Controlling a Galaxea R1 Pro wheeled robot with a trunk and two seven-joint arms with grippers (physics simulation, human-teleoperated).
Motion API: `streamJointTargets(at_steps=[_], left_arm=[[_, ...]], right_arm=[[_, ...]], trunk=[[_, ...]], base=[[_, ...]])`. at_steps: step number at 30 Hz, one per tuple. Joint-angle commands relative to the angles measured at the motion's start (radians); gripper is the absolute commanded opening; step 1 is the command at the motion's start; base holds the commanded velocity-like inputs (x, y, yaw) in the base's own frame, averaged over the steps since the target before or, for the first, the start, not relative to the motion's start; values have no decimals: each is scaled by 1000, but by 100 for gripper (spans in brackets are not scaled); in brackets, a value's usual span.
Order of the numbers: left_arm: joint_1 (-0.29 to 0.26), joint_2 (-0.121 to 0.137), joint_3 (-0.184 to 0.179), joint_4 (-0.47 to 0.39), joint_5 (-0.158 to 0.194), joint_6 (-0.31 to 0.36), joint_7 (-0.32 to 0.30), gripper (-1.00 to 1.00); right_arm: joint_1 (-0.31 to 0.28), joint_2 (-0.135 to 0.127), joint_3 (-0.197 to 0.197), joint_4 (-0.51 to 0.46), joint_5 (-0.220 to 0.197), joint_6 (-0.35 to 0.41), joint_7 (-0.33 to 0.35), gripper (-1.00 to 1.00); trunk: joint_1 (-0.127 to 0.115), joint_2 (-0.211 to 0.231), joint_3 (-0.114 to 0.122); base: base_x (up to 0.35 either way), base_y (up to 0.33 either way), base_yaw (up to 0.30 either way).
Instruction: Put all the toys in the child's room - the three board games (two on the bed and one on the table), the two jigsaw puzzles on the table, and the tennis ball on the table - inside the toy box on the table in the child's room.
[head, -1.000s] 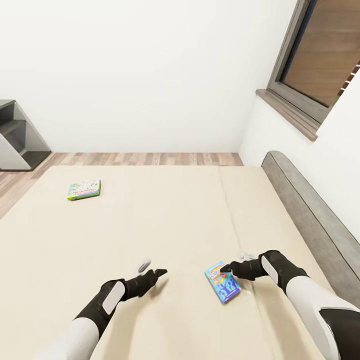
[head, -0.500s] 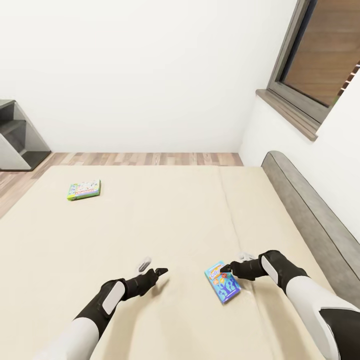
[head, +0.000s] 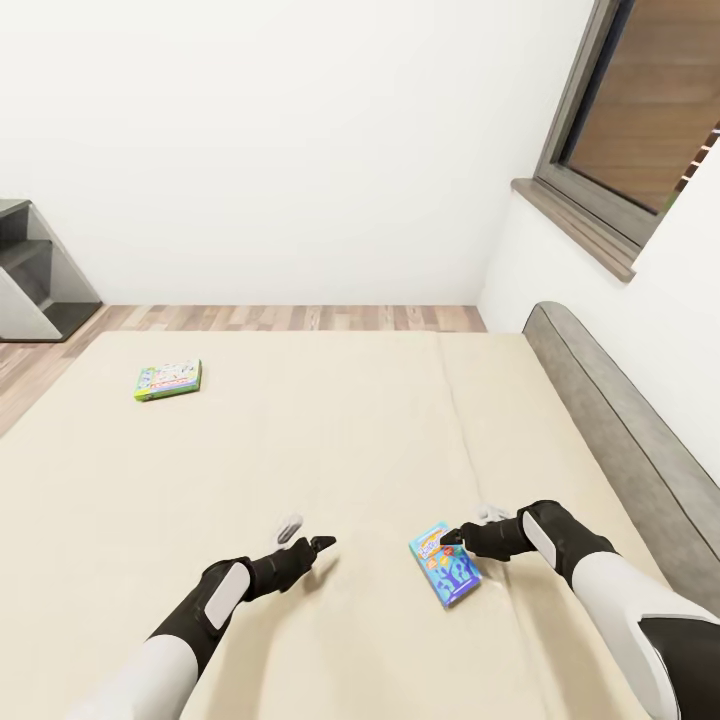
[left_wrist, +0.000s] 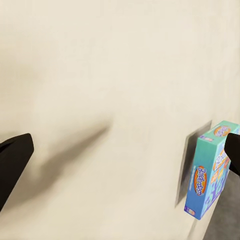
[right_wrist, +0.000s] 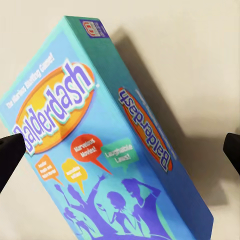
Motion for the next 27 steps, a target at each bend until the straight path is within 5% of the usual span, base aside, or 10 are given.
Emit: streamJointTargets(at_steps=[1, 11, 27], left_arm=[[0, -1, 6, 0, -3, 6, 0, 100], [0, -3, 11, -5, 5, 12, 16, 100], [4, -7, 20, -14, 60, 17, 76, 100]], right_arm=[[0, -1, 4, -1, -8, 6, -3, 100], [12, 0, 1, -6, -8, 5, -1, 100], [41, -11, -2, -16, -78, 6, 0, 100]], trunk=[[0, 0, -1], [0, 0, -1], [0, 0, -1]], base=[[0, 0, 0], [0, 0, 0], [0, 0, 0]])
